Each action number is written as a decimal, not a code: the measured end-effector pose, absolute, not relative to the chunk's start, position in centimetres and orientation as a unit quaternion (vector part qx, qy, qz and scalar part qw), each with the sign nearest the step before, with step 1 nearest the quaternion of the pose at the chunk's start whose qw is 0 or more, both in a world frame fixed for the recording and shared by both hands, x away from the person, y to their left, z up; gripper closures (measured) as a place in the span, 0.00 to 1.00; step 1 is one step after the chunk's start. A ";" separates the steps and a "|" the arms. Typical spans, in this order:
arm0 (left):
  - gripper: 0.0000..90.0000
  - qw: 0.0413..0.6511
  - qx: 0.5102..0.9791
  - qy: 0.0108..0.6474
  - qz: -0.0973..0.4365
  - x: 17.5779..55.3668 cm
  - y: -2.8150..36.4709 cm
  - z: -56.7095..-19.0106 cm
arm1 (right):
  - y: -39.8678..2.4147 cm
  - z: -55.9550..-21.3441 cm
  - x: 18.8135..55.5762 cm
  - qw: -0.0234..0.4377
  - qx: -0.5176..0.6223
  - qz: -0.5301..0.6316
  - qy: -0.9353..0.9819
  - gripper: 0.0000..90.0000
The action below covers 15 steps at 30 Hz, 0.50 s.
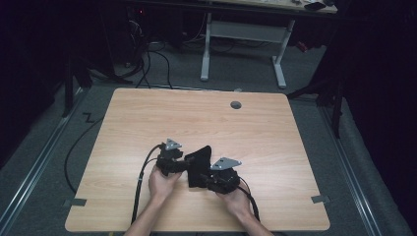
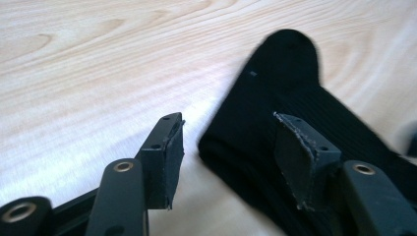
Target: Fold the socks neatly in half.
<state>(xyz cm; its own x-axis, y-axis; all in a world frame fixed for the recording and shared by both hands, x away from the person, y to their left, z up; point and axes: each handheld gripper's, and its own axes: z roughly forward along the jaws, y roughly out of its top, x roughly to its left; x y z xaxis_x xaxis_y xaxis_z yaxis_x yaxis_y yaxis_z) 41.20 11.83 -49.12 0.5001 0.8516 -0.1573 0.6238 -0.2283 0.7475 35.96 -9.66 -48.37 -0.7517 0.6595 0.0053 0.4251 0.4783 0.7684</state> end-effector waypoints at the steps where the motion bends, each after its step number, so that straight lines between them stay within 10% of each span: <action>1: 0.50 0.396 0.770 0.479 0.146 41.5 11.8 -49.1 | -9.6 -48.0 35.9 0.149 0.318 0.404 0.845 0.62; 15: 0.47 0.363 0.785 0.483 0.136 43.8 10.7 -49.5 | -8.1 -49.1 34.7 0.139 0.277 0.383 0.870 0.51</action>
<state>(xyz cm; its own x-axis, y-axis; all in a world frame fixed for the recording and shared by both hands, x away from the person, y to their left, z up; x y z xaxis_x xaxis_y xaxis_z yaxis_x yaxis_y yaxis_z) 43.75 10.65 -49.48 0.4957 0.8575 -0.1380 0.6598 -0.2685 0.7018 34.72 -8.10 -49.12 -0.8081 0.5884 -0.0296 0.3754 0.5530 0.7438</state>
